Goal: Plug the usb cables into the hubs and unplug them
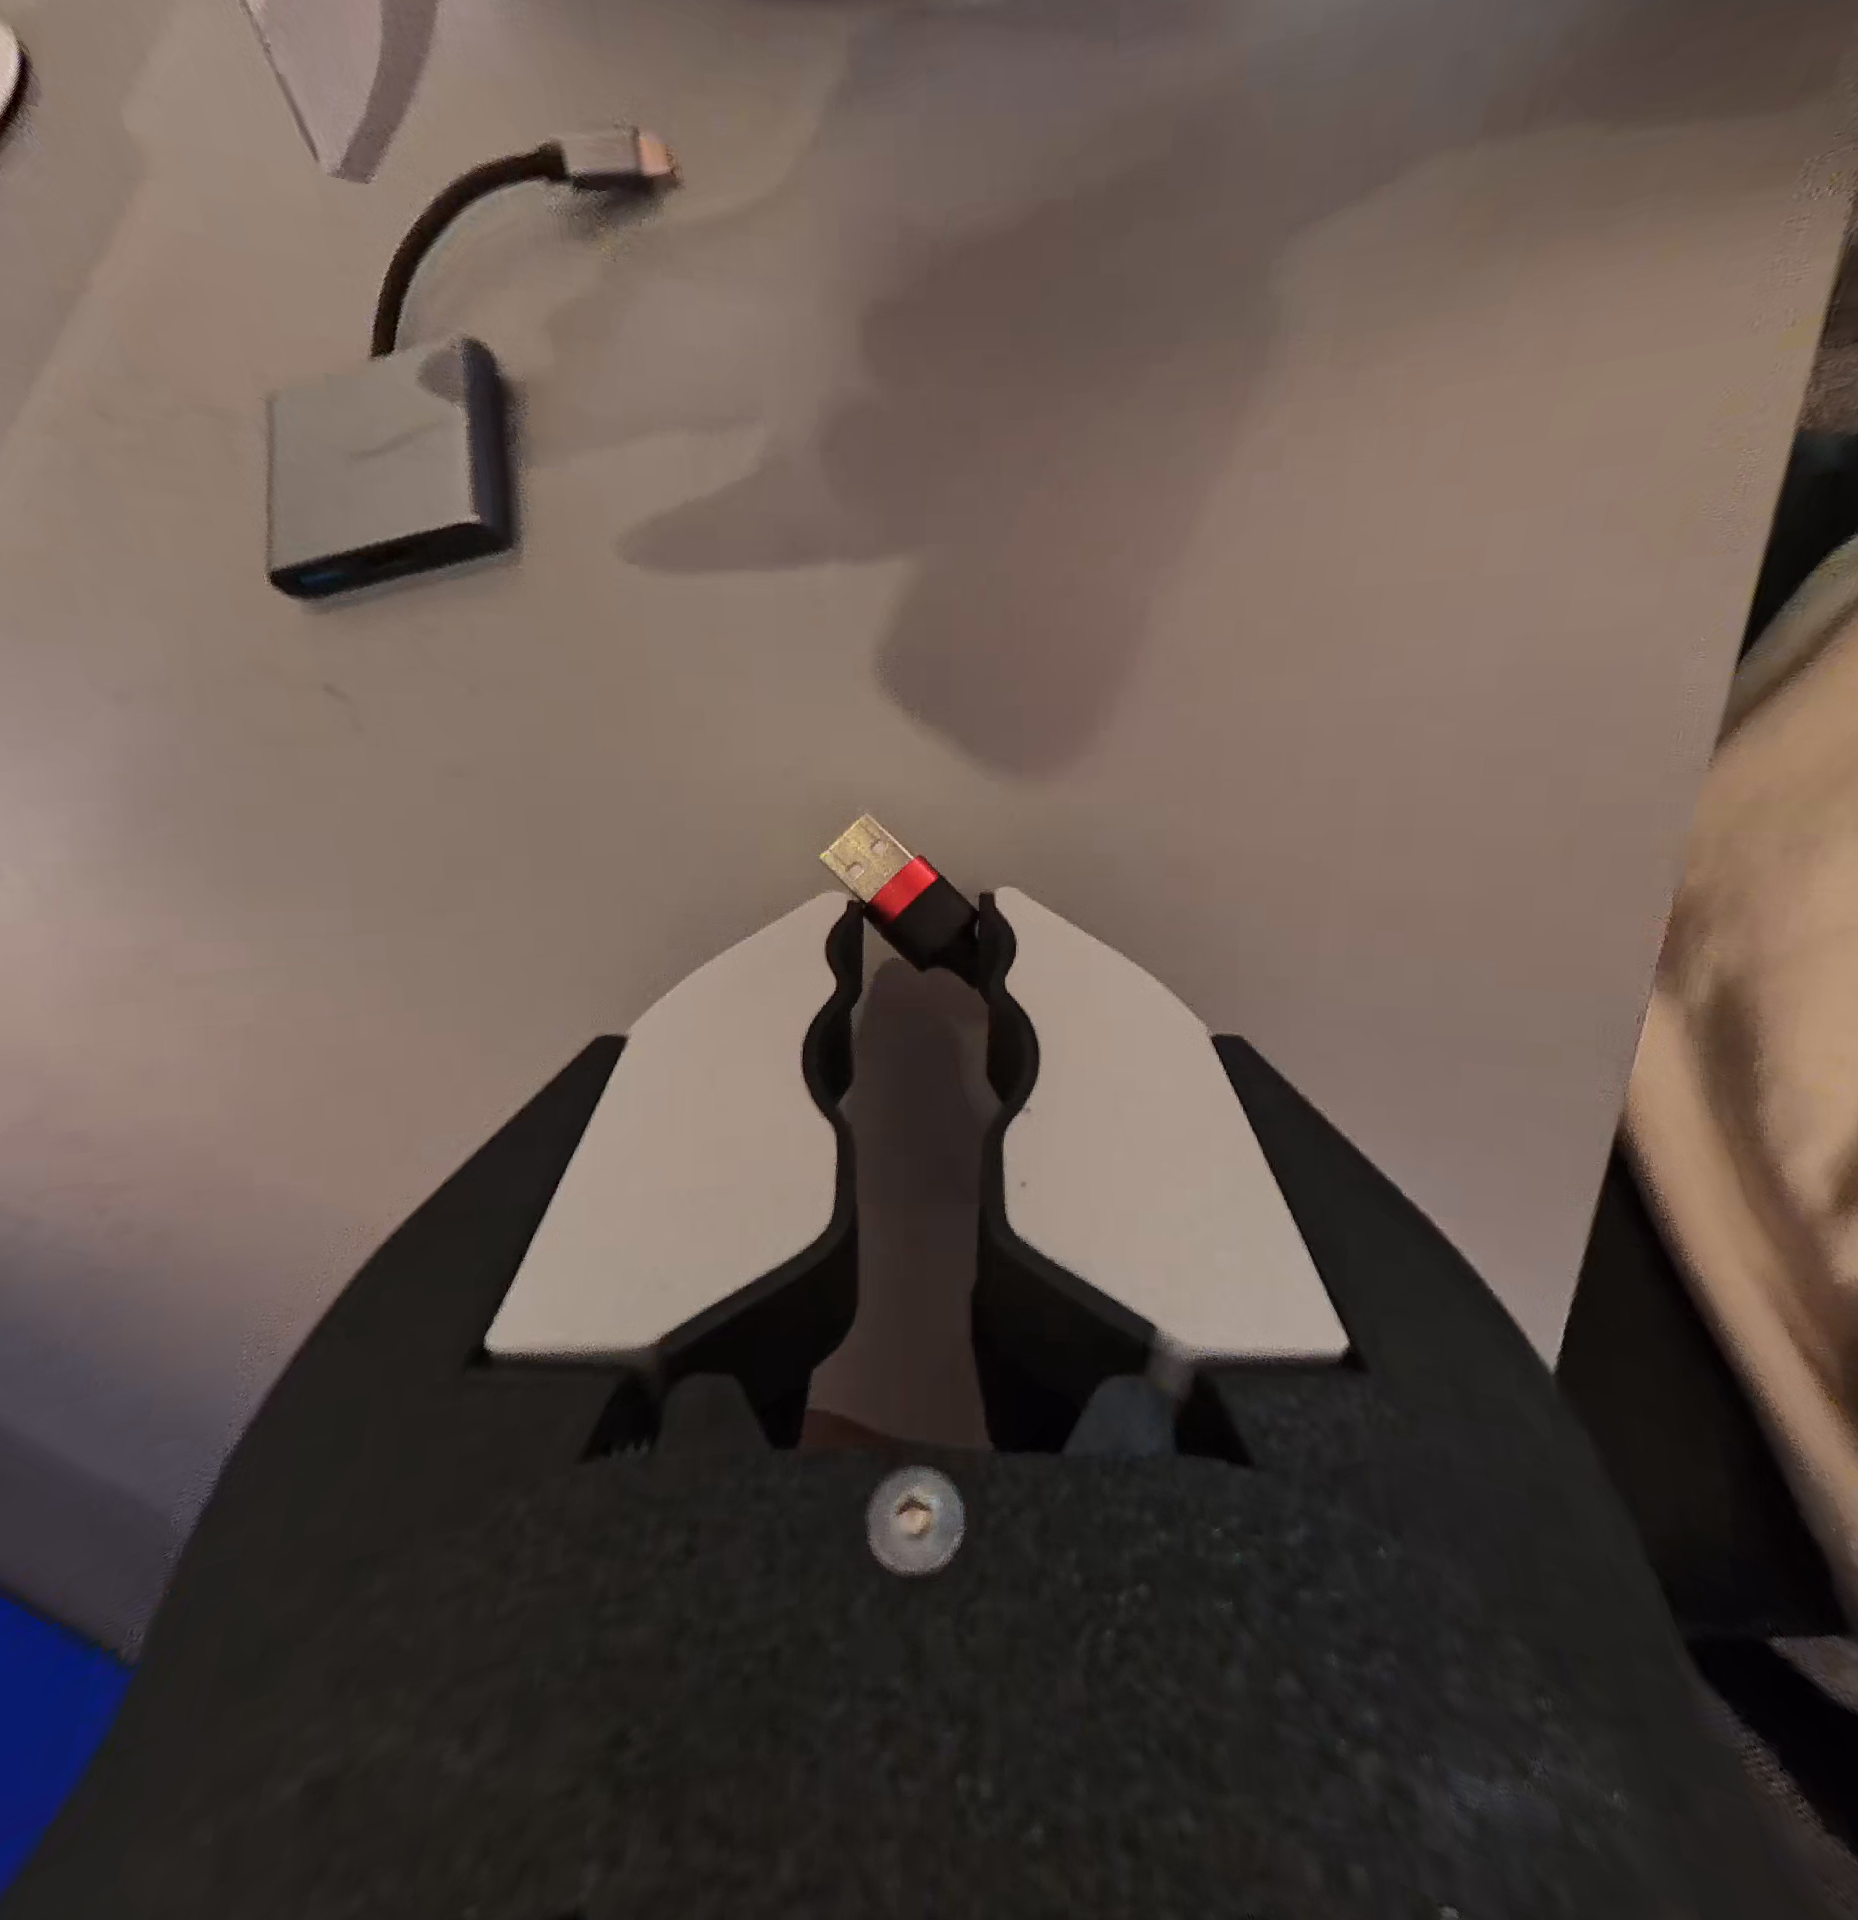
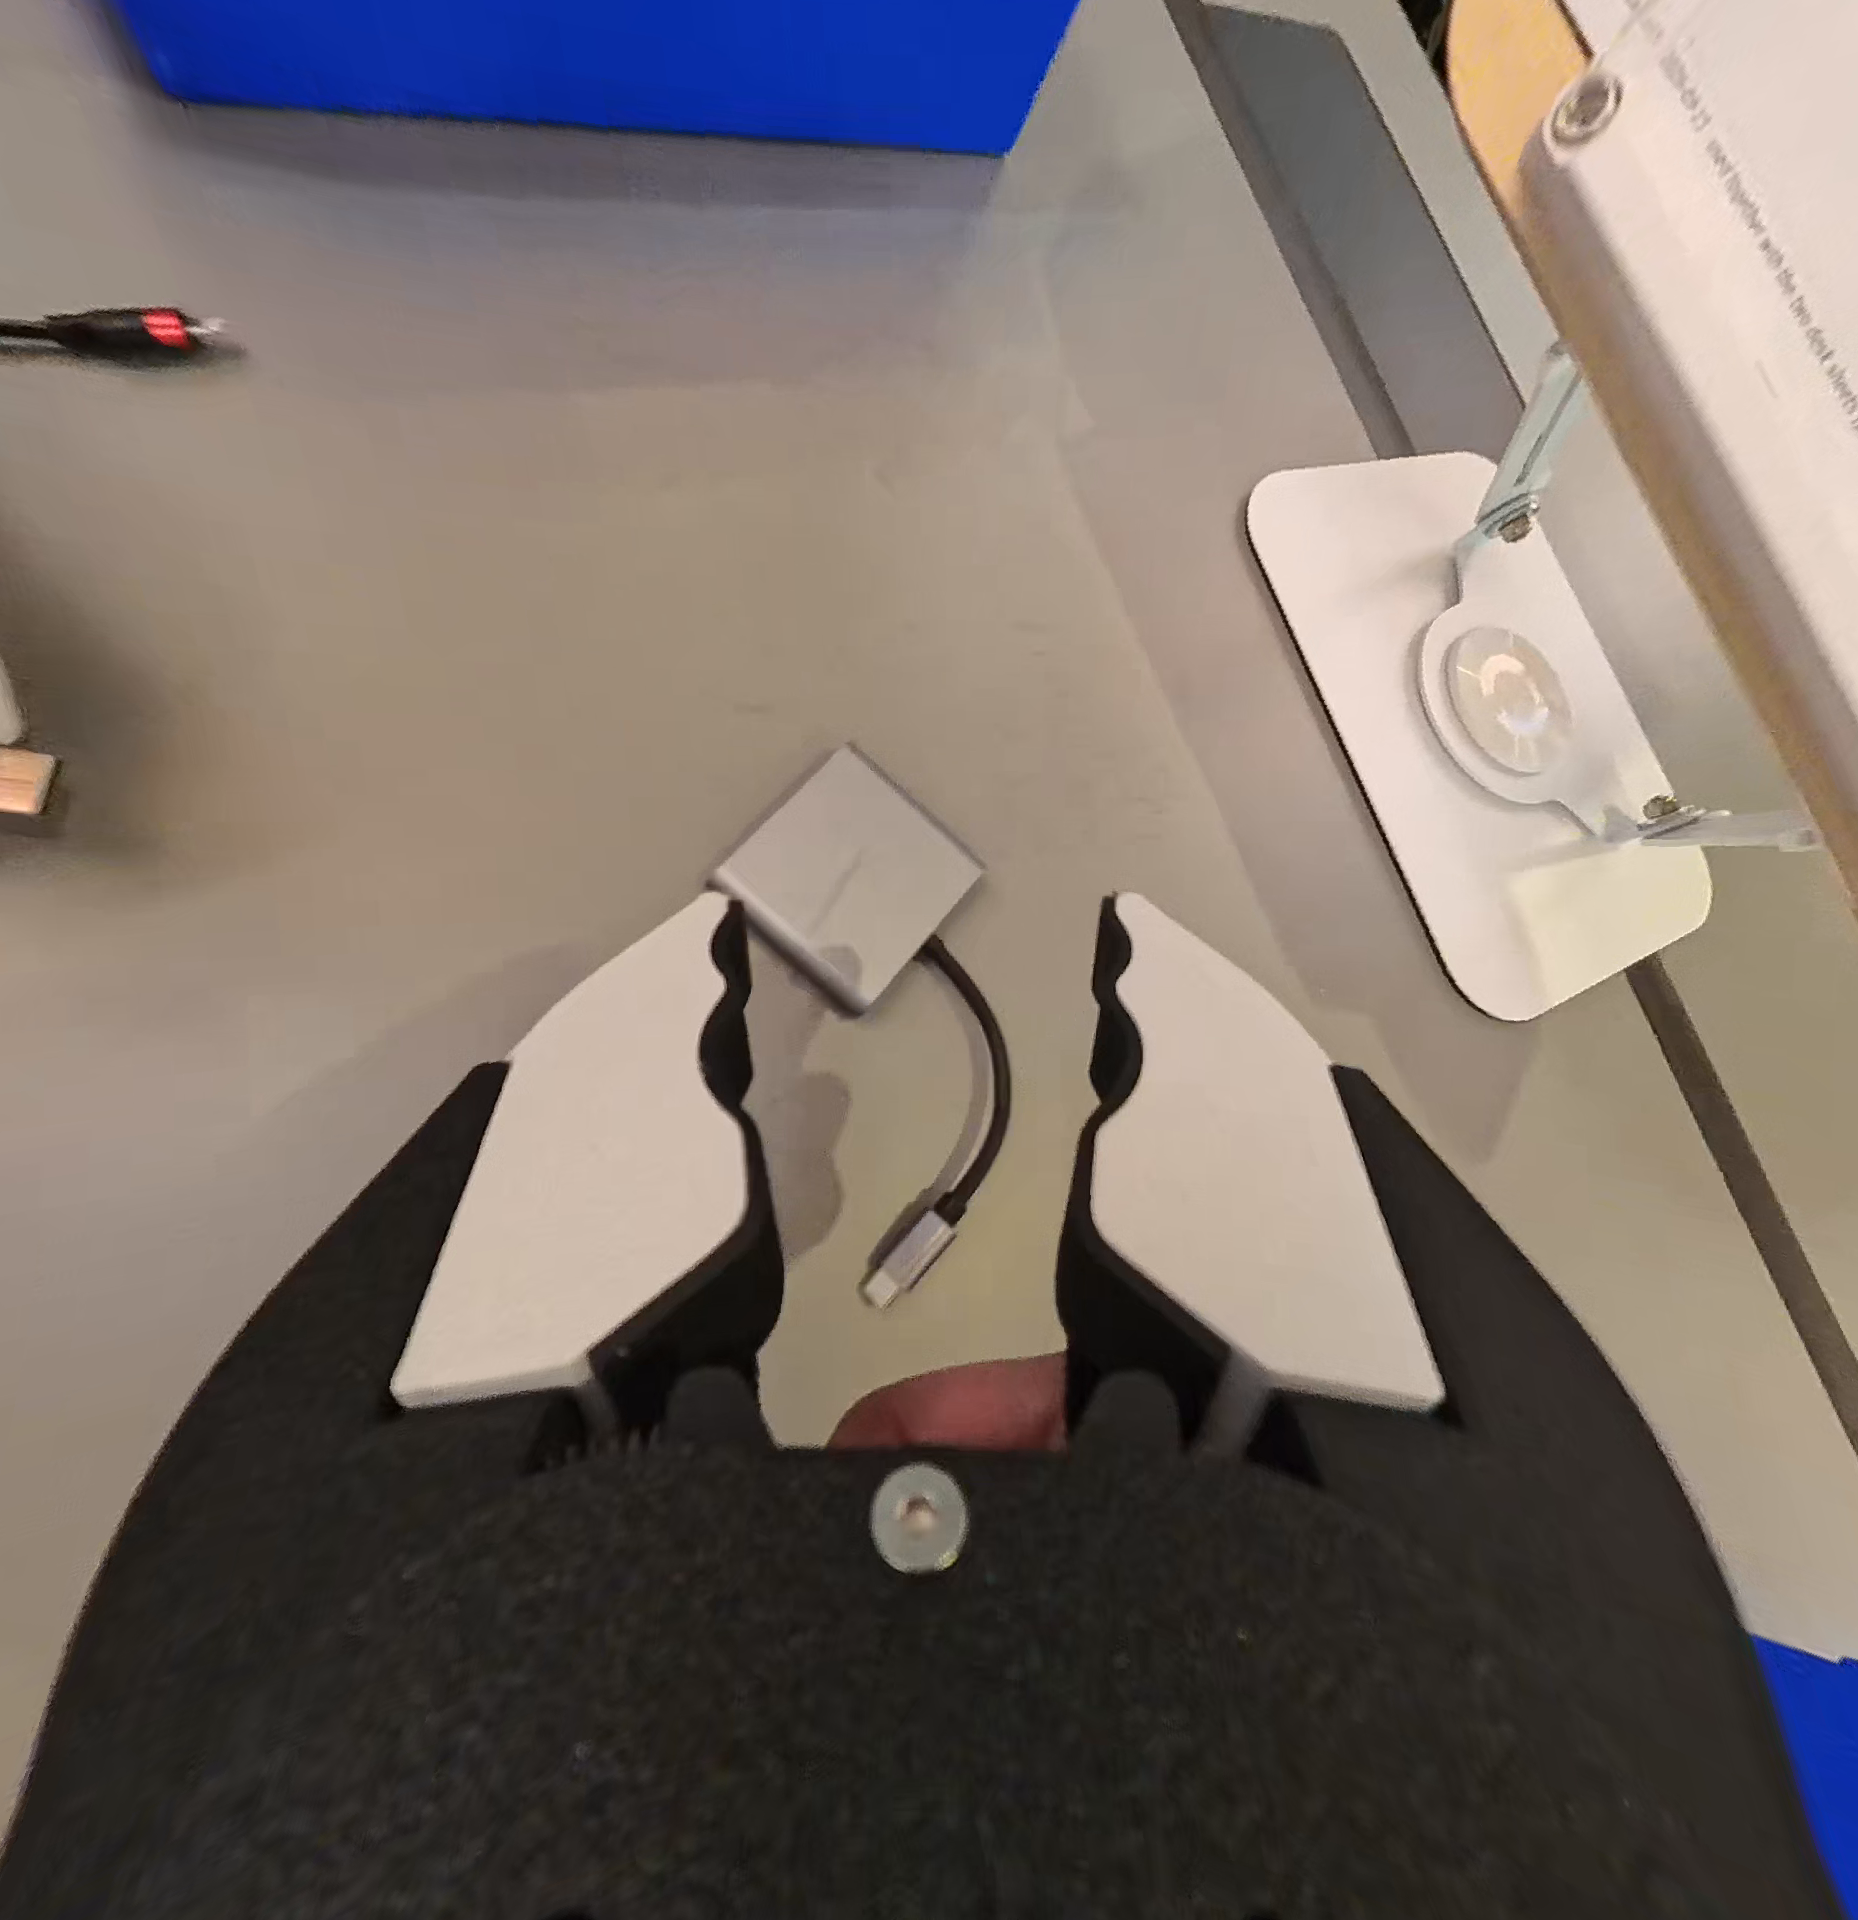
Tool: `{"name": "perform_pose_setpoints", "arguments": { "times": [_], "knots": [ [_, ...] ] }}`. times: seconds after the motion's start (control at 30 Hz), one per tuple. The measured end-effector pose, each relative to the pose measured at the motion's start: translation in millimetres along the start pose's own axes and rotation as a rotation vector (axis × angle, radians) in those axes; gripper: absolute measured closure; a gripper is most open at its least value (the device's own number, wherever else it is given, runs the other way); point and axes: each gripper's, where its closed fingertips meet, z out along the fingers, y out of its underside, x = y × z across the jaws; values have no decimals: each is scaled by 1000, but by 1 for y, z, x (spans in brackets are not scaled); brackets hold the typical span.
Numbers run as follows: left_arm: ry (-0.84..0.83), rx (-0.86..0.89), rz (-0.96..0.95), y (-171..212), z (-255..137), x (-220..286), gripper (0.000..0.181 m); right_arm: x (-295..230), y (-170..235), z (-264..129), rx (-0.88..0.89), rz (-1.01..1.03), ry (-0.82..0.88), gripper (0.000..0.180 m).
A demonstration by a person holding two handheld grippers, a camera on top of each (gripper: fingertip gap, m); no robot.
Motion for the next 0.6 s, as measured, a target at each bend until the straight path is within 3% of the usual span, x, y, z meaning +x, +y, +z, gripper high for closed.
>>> {"name": "perform_pose_setpoints", "arguments": {
  "times": [0.17, 0.3, 0.4, 0.53, 0.6],
  "knots": [
    [-17, 22, -159, 4, -11, 6, 140, 14, 18, 24, -85, 46, -51, 116],
    [-86, 45, -222, 6, -19, 14, 139, 30, 28, 35, -117, 76, -49, 123],
    [-147, -41, -193, 18, -12, 18, 139, 32, 39, 46, -135, 80, -86, 129],
    [-148, -54, -211, 17, -4, 18, 144, 17, 53, 56, -168, 20, -174, 136],
    [-141, -40, -237, 16, -1, 16, 160, 8, 52, 57, -137, -6, -216, 152]
  ]
}}
